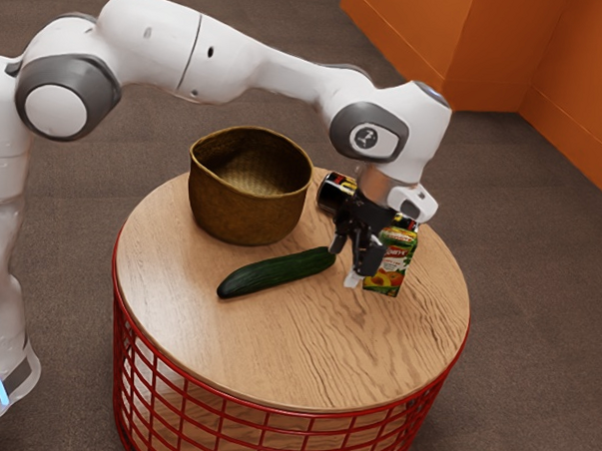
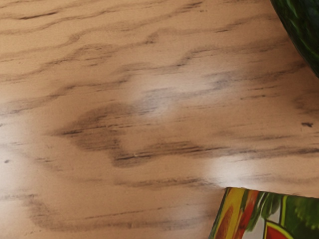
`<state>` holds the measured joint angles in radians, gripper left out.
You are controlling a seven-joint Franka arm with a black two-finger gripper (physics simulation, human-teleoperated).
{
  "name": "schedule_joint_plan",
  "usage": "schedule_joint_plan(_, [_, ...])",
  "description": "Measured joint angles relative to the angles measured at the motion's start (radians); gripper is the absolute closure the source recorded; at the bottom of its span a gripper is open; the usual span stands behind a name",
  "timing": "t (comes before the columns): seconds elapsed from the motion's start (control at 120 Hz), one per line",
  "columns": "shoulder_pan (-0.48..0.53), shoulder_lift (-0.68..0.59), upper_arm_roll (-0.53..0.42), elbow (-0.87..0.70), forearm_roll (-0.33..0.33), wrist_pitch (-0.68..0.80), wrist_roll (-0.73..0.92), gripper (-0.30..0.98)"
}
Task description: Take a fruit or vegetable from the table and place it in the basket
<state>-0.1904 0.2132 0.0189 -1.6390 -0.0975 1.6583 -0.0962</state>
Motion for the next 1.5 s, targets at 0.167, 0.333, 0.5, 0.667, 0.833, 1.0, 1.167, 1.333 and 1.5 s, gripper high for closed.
schedule_joint_plan(0.167, [-0.001,-0.069,0.000,-0.069,-0.005,0.046,-0.097,0.00])
schedule_joint_plan(0.333, [0.013,-0.093,0.007,-0.134,-0.016,0.066,-0.199,0.00])
schedule_joint_plan(0.5, [0.062,-0.100,0.013,-0.197,-0.016,0.076,-0.276,0.00])
schedule_joint_plan(0.667, [0.066,-0.097,0.012,-0.232,-0.016,0.090,-0.334,-0.01])
schedule_joint_plan(0.833, [0.062,-0.101,0.012,-0.237,-0.013,0.103,-0.374,0.00])
schedule_joint_plan(1.0, [0.065,-0.112,0.012,-0.224,0.000,0.110,-0.401,0.00])
schedule_joint_plan(1.167, [0.064,-0.123,0.012,-0.240,0.036,0.111,-0.411,0.00])
schedule_joint_plan(1.333, [0.055,-0.131,0.009,-0.246,0.098,0.113,-0.396,0.00])
schedule_joint_plan(1.5, [0.021,-0.173,0.010,-0.275,0.116,0.116,-0.382,0.00])
